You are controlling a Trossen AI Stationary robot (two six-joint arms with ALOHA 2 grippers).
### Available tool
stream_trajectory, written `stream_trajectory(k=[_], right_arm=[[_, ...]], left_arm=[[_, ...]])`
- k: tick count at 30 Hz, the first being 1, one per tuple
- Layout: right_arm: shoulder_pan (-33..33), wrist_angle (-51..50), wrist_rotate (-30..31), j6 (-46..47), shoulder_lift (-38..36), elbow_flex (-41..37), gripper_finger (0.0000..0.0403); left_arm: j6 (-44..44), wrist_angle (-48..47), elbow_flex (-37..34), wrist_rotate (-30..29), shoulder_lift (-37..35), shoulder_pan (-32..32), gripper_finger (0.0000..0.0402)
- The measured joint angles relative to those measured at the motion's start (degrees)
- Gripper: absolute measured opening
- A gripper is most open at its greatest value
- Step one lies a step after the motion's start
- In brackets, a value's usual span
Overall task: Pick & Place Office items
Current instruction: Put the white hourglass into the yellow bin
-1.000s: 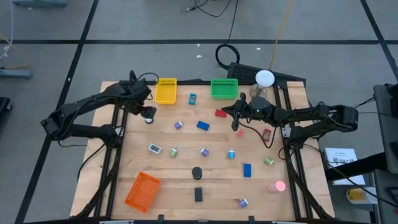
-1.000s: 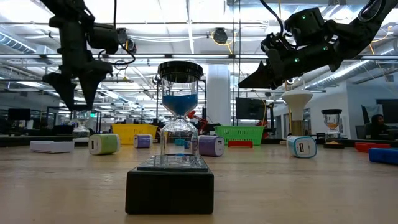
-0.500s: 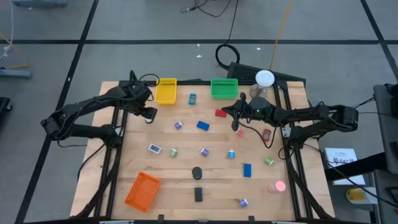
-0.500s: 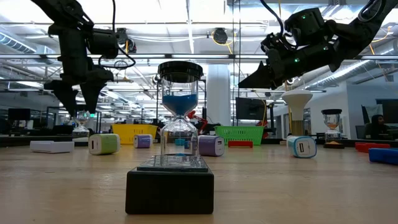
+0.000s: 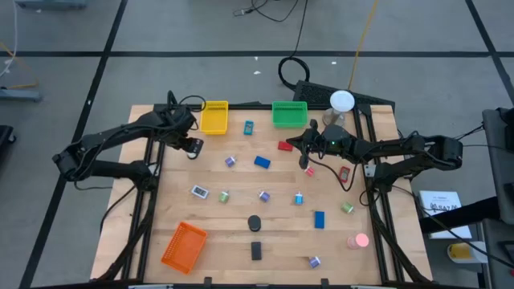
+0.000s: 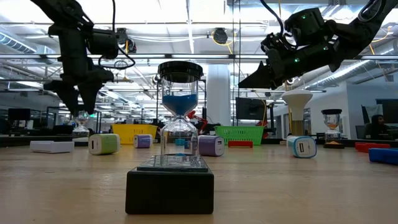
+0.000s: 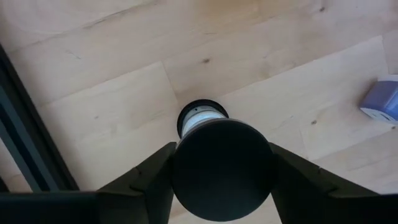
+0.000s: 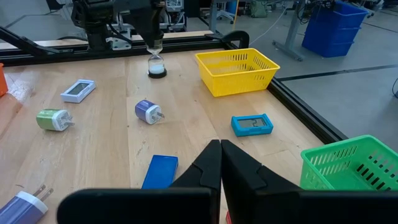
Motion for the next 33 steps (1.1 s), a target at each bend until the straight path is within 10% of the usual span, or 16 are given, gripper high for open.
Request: stream_trajectory(k=[14,24,33], right_arm=[[0.0,0.0,-0.01,0.91,0.0,0.0,0.0],[0.0,0.81,-0.02,1.79,0.0,0.0,0.0],[0.0,-0.41,-0.02,1.79,-0.02,0.0,0.0]], left_arm=[[1.95,-9.44,25.8,2.36,4.05,4.78,0.0213],[15.24,-9.91,48.19,1.54,27.77,10.46,0.0213],[21.18,-9.78,52.43,-0.72,43.98,11.8,0.0213]])
